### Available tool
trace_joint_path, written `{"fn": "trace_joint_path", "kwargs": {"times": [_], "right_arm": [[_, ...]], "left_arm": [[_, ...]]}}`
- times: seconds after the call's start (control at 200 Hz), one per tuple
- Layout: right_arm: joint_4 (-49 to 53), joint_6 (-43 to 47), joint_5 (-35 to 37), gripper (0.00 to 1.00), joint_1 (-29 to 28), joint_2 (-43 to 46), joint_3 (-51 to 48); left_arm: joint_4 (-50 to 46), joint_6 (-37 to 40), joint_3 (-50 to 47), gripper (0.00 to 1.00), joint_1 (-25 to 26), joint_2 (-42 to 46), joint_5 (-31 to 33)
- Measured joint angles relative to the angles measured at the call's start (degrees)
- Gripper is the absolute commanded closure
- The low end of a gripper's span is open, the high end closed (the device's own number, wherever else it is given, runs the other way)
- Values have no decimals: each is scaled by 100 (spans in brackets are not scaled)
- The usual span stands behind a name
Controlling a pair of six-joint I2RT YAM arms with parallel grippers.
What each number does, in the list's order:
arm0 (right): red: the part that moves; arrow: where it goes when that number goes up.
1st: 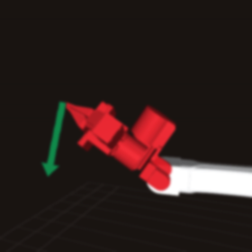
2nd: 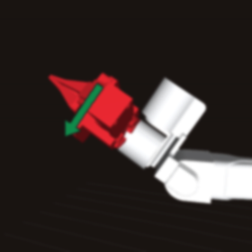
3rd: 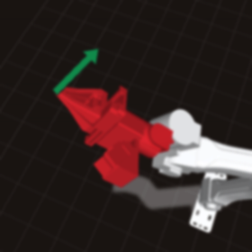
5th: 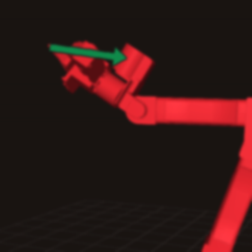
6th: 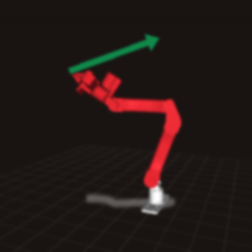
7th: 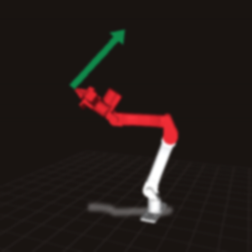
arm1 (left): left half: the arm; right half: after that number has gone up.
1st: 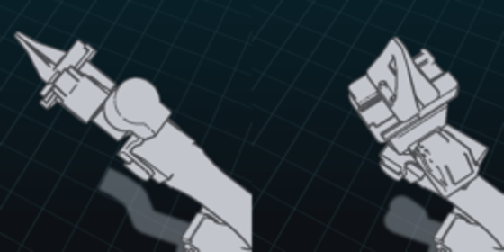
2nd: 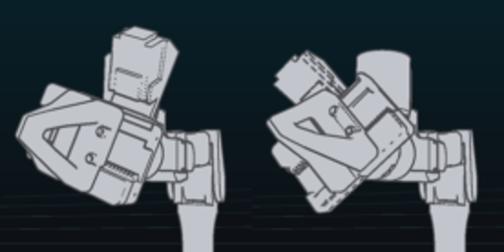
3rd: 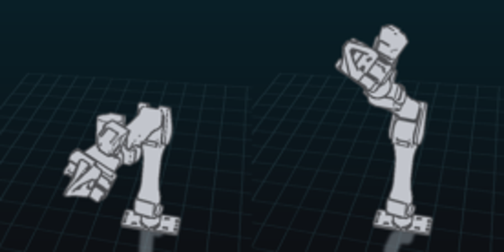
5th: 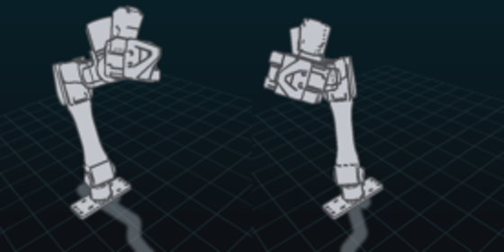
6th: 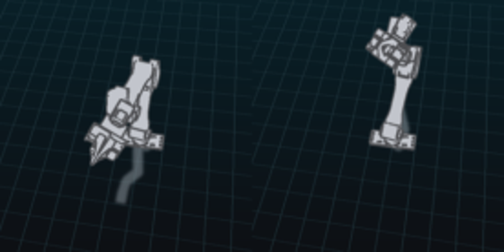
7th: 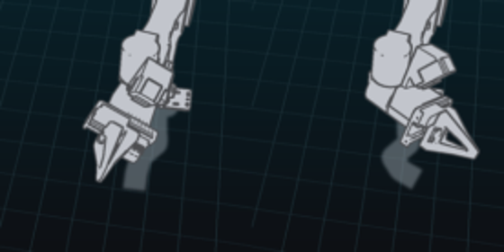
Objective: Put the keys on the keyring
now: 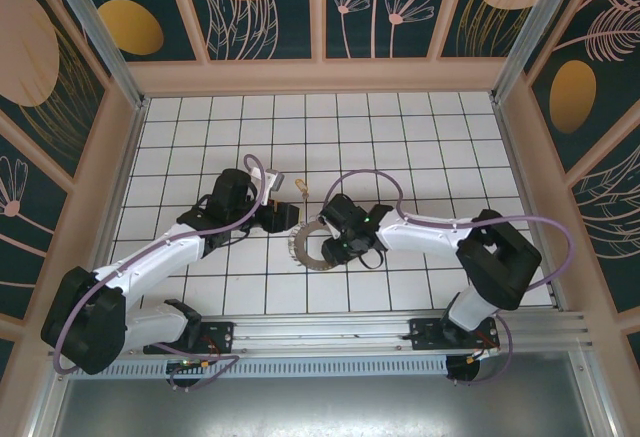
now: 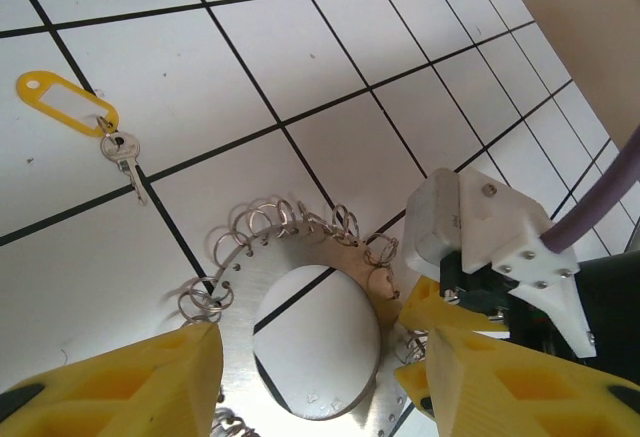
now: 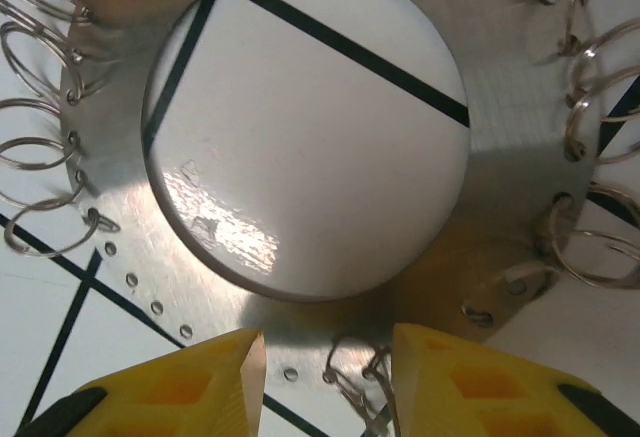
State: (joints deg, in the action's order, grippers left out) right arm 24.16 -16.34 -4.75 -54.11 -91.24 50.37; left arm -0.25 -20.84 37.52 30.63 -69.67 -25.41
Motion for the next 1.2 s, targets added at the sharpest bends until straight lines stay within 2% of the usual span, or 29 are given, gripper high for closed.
{"fn": "trace_joint_path", "kwargs": {"times": [0.5,1.201], "right_arm": [[-11,-7,44,60,-101,-31,-92],[562,-164,195,57,-516,164,9]], "left_arm": [[-2,0,0,44,0,9,44],[-149,127,33,44,0,9,149]]}}
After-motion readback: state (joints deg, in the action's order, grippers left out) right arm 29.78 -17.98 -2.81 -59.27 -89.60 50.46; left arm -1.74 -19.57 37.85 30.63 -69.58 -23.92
